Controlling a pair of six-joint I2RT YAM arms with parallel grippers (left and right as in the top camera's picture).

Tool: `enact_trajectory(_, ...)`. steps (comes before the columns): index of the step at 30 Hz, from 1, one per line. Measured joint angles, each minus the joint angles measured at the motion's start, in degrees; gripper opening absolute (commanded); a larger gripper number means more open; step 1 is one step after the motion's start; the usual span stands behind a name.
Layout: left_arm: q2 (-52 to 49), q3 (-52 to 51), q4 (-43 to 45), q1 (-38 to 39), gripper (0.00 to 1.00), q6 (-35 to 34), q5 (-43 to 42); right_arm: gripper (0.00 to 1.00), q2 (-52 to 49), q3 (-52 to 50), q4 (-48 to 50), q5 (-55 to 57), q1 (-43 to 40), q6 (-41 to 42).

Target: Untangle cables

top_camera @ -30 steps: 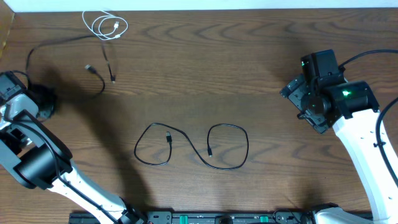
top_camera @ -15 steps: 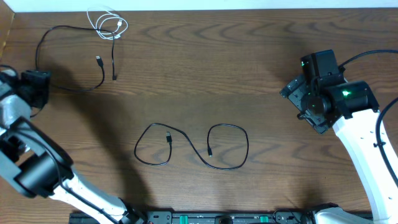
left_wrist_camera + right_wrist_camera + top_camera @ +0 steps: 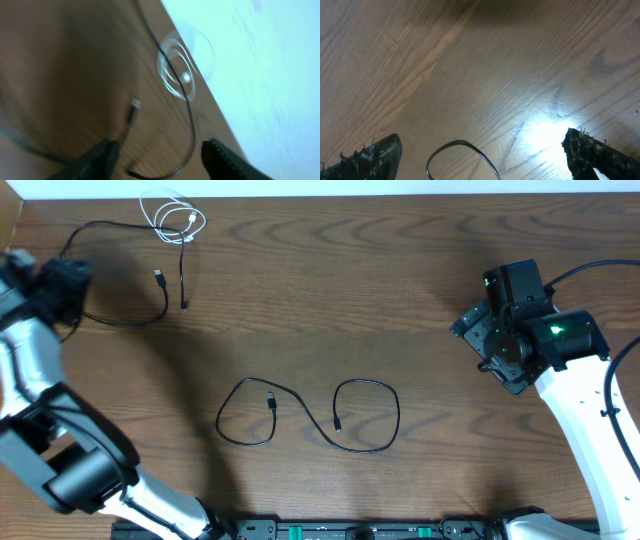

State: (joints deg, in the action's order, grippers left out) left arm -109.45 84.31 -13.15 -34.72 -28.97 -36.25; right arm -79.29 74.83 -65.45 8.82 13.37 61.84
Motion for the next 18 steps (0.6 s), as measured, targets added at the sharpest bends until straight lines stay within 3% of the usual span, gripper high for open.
enact_trajectory(6,0.0,0.0,-1.4,12.4,0.67,9.2,6.7,0.99,0.0,0.0,0.0,0.0,0.0,0.0)
enact_trajectory(11,-0.3,0.0,-1.8,21.4,0.67,17.3,19.3,0.99,0.0,0.0,0.0,0.0,0.0,0.0)
enact_trajectory(18,-5.7,0.0,-1.2,24.7,0.67,24.8,31.0,0.99,0.0,0.0,0.0,0.0,0.0,0.0)
